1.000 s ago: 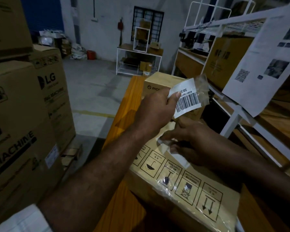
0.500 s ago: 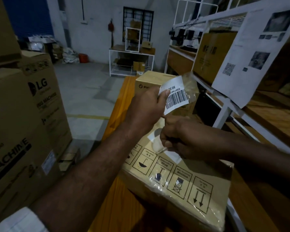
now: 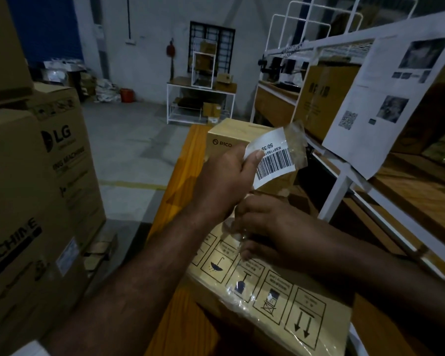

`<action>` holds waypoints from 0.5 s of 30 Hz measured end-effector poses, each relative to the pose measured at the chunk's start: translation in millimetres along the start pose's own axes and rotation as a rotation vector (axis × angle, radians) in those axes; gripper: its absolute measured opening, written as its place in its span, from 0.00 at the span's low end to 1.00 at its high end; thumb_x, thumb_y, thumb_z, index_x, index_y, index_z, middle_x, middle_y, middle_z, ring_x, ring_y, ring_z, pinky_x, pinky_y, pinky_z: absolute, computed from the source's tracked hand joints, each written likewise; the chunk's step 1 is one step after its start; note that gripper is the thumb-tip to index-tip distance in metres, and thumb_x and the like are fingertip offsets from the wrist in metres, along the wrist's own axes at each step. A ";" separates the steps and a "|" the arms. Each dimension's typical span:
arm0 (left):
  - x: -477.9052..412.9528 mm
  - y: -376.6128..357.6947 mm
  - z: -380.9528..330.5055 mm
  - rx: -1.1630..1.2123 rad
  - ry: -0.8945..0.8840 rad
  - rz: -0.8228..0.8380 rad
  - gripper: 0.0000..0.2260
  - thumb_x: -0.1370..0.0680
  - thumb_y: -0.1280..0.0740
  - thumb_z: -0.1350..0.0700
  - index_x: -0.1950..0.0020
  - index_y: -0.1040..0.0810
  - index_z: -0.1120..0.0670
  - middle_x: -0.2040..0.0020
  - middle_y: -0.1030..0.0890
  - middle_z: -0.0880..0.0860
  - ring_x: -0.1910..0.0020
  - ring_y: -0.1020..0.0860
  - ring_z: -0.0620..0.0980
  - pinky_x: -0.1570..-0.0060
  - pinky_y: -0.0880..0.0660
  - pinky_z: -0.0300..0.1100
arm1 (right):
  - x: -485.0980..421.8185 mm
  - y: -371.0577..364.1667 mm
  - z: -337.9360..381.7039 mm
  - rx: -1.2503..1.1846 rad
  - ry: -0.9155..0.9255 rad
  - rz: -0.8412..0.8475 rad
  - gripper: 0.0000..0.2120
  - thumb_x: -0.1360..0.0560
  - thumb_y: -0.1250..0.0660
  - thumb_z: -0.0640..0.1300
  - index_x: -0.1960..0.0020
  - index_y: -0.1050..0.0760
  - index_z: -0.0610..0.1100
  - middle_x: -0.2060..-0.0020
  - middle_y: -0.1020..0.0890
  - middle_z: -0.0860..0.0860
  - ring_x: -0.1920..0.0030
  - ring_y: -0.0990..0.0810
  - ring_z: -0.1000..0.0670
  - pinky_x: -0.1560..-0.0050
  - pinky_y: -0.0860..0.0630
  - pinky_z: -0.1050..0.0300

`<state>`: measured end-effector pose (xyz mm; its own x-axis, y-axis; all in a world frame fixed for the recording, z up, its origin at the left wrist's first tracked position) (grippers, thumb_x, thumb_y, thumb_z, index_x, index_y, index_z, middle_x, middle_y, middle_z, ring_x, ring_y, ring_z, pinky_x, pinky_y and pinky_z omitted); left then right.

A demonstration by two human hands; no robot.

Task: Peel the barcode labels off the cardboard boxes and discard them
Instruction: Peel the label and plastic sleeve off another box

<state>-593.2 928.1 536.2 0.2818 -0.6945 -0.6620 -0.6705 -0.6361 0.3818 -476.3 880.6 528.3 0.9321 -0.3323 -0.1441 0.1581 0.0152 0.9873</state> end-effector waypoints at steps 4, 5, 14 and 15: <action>0.4 3.9 -2.7 -0.037 -0.020 -0.008 0.16 0.18 0.39 0.44 0.64 0.33 0.46 0.68 0.24 0.46 0.70 0.23 0.41 0.75 0.29 0.41 | 9.7 5.3 -6.5 0.007 -0.007 0.025 0.12 0.27 0.35 0.47 0.45 0.19 0.49 0.47 0.23 0.56 0.49 0.23 0.57 0.53 0.23 0.63; 0.8 2.8 -5.1 -0.071 -0.030 0.003 0.16 0.18 0.39 0.44 0.64 0.34 0.46 0.68 0.25 0.45 0.70 0.24 0.40 0.75 0.32 0.37 | 12.4 7.6 -7.3 0.010 -0.026 0.017 0.10 0.26 0.34 0.46 0.47 0.20 0.49 0.49 0.23 0.57 0.51 0.23 0.56 0.54 0.23 0.60; 0.0 -5.9 -11.9 -0.254 -0.160 0.009 0.13 0.17 0.40 0.44 0.58 0.33 0.48 0.69 0.33 0.42 0.72 0.33 0.36 0.75 0.41 0.31 | 26.7 4.3 -13.9 -0.282 -0.073 -0.044 0.07 0.24 0.39 0.51 0.60 0.32 0.61 0.60 0.27 0.60 0.59 0.24 0.55 0.63 0.26 0.58; 0.0 -5.9 -13.3 -0.253 -0.167 0.006 0.13 0.17 0.40 0.44 0.59 0.34 0.48 0.69 0.34 0.41 0.72 0.34 0.36 0.75 0.40 0.31 | 28.5 4.3 -13.5 -0.318 -0.063 -0.053 0.06 0.24 0.39 0.52 0.60 0.31 0.61 0.60 0.26 0.59 0.59 0.24 0.54 0.63 0.27 0.59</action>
<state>-580.1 927.4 542.5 0.1471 -0.6471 -0.7481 -0.4737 -0.7100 0.5211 -444.7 883.9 527.5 0.8996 -0.3978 -0.1804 0.3088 0.2870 0.9068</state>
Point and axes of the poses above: each hand's wrist, its own x-axis away from the middle knuckle, its own y-axis out of the back of the hand, z = x × y, the point moved 6 cm from there along -x, towards the middle knuckle
